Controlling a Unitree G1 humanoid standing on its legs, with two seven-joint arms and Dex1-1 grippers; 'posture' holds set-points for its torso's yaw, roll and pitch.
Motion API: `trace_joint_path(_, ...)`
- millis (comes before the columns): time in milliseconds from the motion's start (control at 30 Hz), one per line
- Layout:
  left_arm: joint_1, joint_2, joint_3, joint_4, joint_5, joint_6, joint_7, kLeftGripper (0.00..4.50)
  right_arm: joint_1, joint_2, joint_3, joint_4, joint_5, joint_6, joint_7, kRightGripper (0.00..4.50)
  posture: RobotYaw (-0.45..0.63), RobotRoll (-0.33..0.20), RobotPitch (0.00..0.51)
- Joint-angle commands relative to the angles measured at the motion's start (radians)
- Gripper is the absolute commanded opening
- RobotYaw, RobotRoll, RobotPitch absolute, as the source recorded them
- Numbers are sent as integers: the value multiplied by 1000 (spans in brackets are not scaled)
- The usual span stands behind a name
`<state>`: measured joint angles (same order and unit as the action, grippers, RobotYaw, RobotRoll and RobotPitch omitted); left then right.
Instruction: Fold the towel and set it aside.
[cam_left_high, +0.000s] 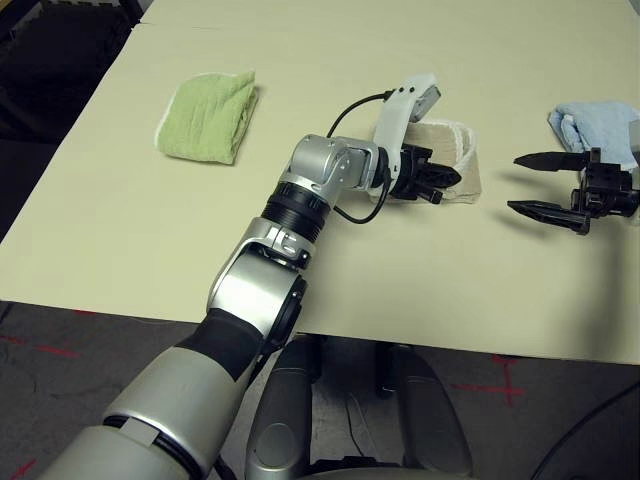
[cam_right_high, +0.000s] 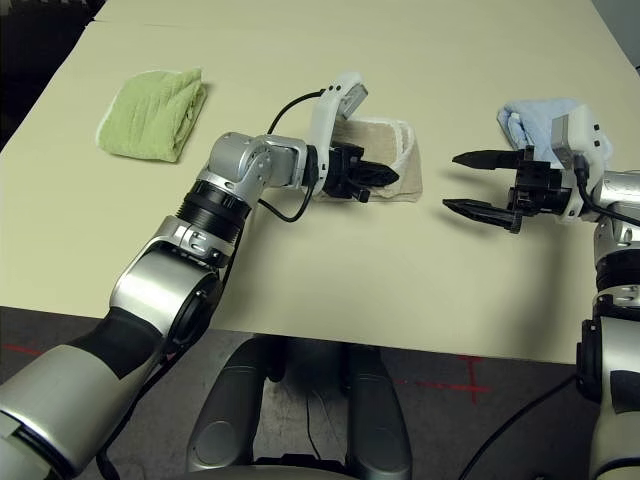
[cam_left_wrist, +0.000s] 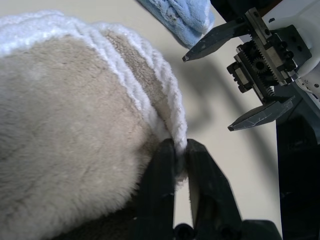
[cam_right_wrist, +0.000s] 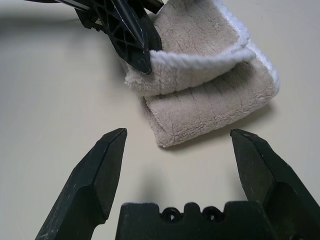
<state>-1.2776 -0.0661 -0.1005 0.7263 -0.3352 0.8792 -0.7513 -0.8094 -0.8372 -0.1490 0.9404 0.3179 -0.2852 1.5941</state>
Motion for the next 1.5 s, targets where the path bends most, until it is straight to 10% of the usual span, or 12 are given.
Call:
trace_joint_path(33, -22, -24, 36, 2, -21, 13, 17, 2078, 27, -2, -8, -9, -6, -1, 1, 4500, 16, 0, 340)
trace_joint_path(267, -39, 29, 58, -130, -71, 110, -35, 4437, 10, 13, -3, 30, -19, -22, -5, 4500, 21, 0, 340)
trace_joint_path(467, 32, 176, 29, -346, -122, 172, -134, 4437, -27, 45, -10, 71, -19, -18, -23, 4500, 37, 0, 344)
trace_joint_path(900, 319, 511, -7, -460, -24, -281, -341, 4437, -59, 108, -34, 13, 19, 90, -50, 4500, 35, 0, 349)
trace_joint_path(1367, 399, 609, 35, -439, -5, -374, -357, 4500, 14, 54, -38, -111, 37, 147, -5, 129, 26, 0, 341)
trace_joint_path(1500, 400, 616, 25, -429, 11, -412, -369, 4500, 11, 48, -39, -76, 30, 127, -3, 55, 18, 0, 338)
